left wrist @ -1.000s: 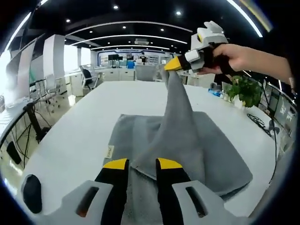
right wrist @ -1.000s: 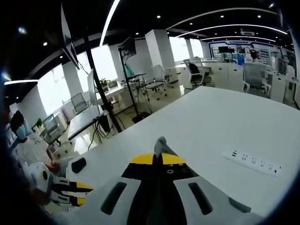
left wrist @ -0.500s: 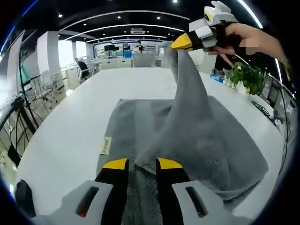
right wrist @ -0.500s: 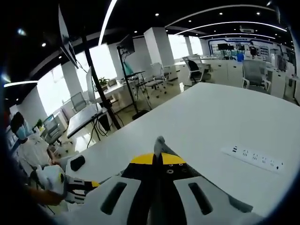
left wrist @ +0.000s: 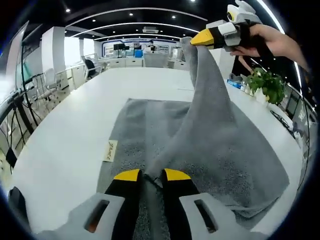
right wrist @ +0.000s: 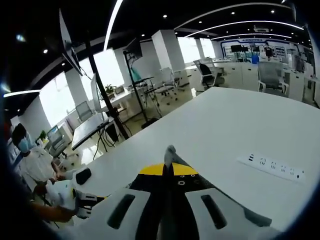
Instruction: Fold the towel on the table until its edges align and the towel forms a compact rectangular stack.
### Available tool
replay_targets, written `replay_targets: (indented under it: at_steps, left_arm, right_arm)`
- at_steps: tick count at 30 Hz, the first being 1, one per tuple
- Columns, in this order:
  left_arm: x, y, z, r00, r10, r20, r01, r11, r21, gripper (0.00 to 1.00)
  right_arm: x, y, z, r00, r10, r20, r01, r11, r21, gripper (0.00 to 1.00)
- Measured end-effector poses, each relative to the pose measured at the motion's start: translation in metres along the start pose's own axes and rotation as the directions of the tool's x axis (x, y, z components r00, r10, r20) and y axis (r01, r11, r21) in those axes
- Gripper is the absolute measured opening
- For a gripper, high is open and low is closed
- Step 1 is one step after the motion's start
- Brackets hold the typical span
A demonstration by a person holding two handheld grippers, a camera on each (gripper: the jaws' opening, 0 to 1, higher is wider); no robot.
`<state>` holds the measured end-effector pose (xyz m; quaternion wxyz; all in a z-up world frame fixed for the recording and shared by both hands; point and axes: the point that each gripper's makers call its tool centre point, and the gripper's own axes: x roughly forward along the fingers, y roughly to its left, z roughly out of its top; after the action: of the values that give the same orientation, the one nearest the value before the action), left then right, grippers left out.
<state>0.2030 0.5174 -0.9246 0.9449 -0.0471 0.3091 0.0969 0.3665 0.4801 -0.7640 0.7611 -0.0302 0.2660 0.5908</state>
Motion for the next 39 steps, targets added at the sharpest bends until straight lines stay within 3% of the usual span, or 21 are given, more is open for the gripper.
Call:
replay_targets:
  at_steps: [6, 20, 25, 28, 39]
  left_arm:
    - [-0.001, -0.001, 0.000, 1.000, 0.025, -0.005, -0.025, 0.998, 0.051, 0.12]
    - [-0.047, -0.014, 0.030, 0.996, 0.027, 0.086, -0.030, 0.999, 0.039, 0.10]
    - [-0.070, -0.020, 0.044, 0.992, 0.027, 0.123, -0.033, 0.998, 0.050, 0.10]
    - [-0.089, -0.021, 0.056, 0.985, 0.038, 0.166, -0.041, 0.999, 0.016, 0.10]
    - [-0.143, -0.020, 0.083, 0.963, 0.090, 0.255, -0.100, 0.995, 0.029, 0.10]
  right_arm:
    - [-0.004, -0.001, 0.001, 1.000, -0.005, 0.003, 0.005, 1.000, 0.001, 0.01]
    - [-0.015, -0.004, 0.011, 0.999, -0.025, 0.027, 0.025, 1.000, 0.009, 0.01]
    - [-0.018, -0.006, 0.014, 0.999, -0.037, 0.035, 0.036, 0.999, 0.018, 0.01]
    - [-0.020, -0.005, 0.017, 0.998, -0.039, 0.045, 0.038, 0.999, 0.028, 0.01]
    - [-0.023, 0.005, 0.034, 0.996, -0.038, 0.076, 0.037, 0.999, 0.026, 0.01]
